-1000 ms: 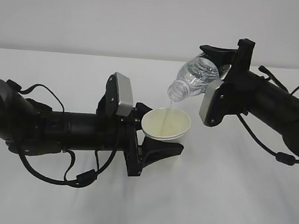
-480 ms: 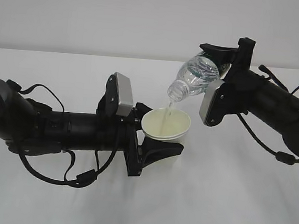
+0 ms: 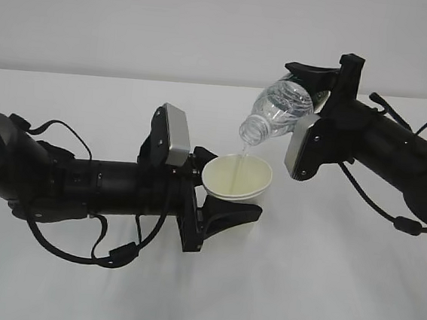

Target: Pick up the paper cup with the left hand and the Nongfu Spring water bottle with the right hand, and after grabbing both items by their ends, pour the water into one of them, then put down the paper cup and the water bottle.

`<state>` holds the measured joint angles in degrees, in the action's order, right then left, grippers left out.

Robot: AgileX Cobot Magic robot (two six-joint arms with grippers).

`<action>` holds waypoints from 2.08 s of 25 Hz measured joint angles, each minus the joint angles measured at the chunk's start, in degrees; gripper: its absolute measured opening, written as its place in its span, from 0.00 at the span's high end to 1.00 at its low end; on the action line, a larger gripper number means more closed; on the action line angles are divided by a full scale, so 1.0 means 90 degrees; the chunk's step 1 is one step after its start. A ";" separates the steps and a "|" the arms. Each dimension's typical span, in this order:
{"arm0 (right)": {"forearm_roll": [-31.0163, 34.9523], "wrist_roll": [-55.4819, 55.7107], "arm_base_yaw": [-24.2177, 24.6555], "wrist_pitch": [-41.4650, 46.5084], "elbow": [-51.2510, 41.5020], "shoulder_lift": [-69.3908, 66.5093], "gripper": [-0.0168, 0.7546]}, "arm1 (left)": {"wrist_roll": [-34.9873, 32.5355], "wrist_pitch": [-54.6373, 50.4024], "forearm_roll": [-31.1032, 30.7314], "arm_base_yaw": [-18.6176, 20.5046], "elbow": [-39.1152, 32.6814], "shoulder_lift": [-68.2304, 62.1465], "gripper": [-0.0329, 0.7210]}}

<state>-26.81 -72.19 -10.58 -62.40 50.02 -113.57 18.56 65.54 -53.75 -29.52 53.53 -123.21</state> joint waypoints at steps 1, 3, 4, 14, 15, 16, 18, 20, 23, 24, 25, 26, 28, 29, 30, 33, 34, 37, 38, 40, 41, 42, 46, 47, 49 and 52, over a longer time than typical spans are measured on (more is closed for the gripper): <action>0.0000 0.0000 0.0000 0.0000 0.0000 0.0000 0.36 | 0.0000 0.0000 0.0000 0.0000 0.0000 0.0000 0.31; 0.0000 0.0000 0.0000 0.0000 0.0000 0.0000 0.36 | 0.0000 0.0000 0.0000 0.0000 0.0000 0.0000 0.31; 0.0000 -0.0012 0.0000 0.0000 0.0000 0.0000 0.36 | 0.0000 0.0000 0.0000 0.0000 0.0000 0.0000 0.31; 0.0000 -0.0024 0.0000 0.0000 0.0000 0.0000 0.36 | 0.0000 0.0000 0.0000 0.0000 0.0000 0.0000 0.31; 0.0000 -0.0023 0.0000 0.0000 0.0000 0.0000 0.36 | 0.0000 0.0000 0.0000 0.0000 0.0000 0.0000 0.31; 0.0000 -0.0023 0.0000 0.0000 0.0000 0.0000 0.36 | 0.0000 0.0000 0.0000 0.0000 0.0000 0.0000 0.31; 0.0000 -0.0023 0.0000 0.0000 0.0000 0.0000 0.36 | 0.0000 0.0000 0.0000 0.0000 0.0000 0.0000 0.31; 0.0000 -0.0023 0.0000 0.0000 0.0000 0.0000 0.36 | 0.0000 0.0000 0.0000 0.0000 0.0000 0.0000 0.31; 0.0000 -0.0023 0.0000 0.0000 0.0000 0.0000 0.36 | 0.0000 0.0000 0.0000 0.0000 0.0000 0.0000 0.31; 0.0000 -0.0023 0.0000 0.0000 0.0000 0.0000 0.36 | 0.0000 0.0000 0.0000 0.0000 0.0000 0.0000 0.31; 0.0000 -0.0035 0.0000 0.0000 0.0000 0.0000 0.36 | 0.0000 0.0000 0.0000 0.0000 0.0000 0.0000 0.31; 0.0000 -0.0035 0.0000 0.0000 0.0000 0.0000 0.36 | 0.0000 0.0000 0.0000 0.0000 0.0000 0.0000 0.31; 0.0000 -0.0035 0.0000 0.0000 0.0000 0.0000 0.36 | 0.0000 0.0000 0.0000 0.0000 0.0000 0.0000 0.31; 0.0000 -0.0035 0.0000 0.0000 0.0000 0.0000 0.36 | 0.0000 0.0000 0.0000 0.0000 0.0000 0.0000 0.31; 0.0000 -0.0035 0.0000 0.0000 0.0000 0.0000 0.36 | 0.0000 0.0000 0.0000 0.0000 0.0000 0.0000 0.31; 0.0000 -0.0043 0.0000 0.0000 0.0000 0.0000 0.36 | 0.0000 0.0000 0.0000 0.0000 0.0000 0.0000 0.31; 0.0000 -0.0049 0.0000 0.0000 0.0000 0.0000 0.36 | 0.0000 0.0000 0.0000 0.0000 0.0000 0.0000 0.31; 0.0000 -0.0059 0.0000 0.0000 0.0000 0.0000 0.36 | 0.0000 0.0000 0.0000 0.0000 0.0000 0.0000 0.31; 0.0000 -0.0059 0.0000 0.0000 0.0000 0.0000 0.36 | 0.0000 0.0000 0.0000 0.0000 0.0000 0.0000 0.31; 0.0000 -0.0073 0.0000 0.0000 0.0000 0.0000 0.36 | 0.0000 0.0000 0.0000 0.0000 0.0000 0.0000 0.31; 0.0000 -0.0073 0.0000 0.0000 0.0000 0.0000 0.36 | 0.0000 0.0000 0.0000 0.0000 0.0000 0.0000 0.31; 0.0000 -0.0073 0.0000 0.0000 0.0000 0.0000 0.36 | 0.0000 0.0000 0.0000 0.0000 0.0000 0.0000 0.31; 0.0000 -0.0073 0.0000 0.0000 0.0000 0.0000 0.36 | 0.0000 0.0000 0.0000 0.0000 0.0000 0.0000 0.31; 0.0000 -0.0073 0.0000 0.0000 0.0000 0.0000 0.36 | 0.0000 0.0000 0.0000 0.0000 0.0000 0.0000 0.31; 0.0000 -0.0073 0.0000 0.0000 0.0000 0.0000 0.36 | 0.0000 0.0000 0.0000 0.0000 0.0000 0.0000 0.31; 0.0000 -0.0078 0.0000 -0.0013 0.0000 0.0000 0.36 | 0.0000 0.0000 0.0000 0.0000 0.0000 0.0000 0.31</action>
<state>-26.81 -72.89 -10.58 -62.51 50.02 -113.57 18.56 65.54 -53.75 -29.52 53.53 -123.21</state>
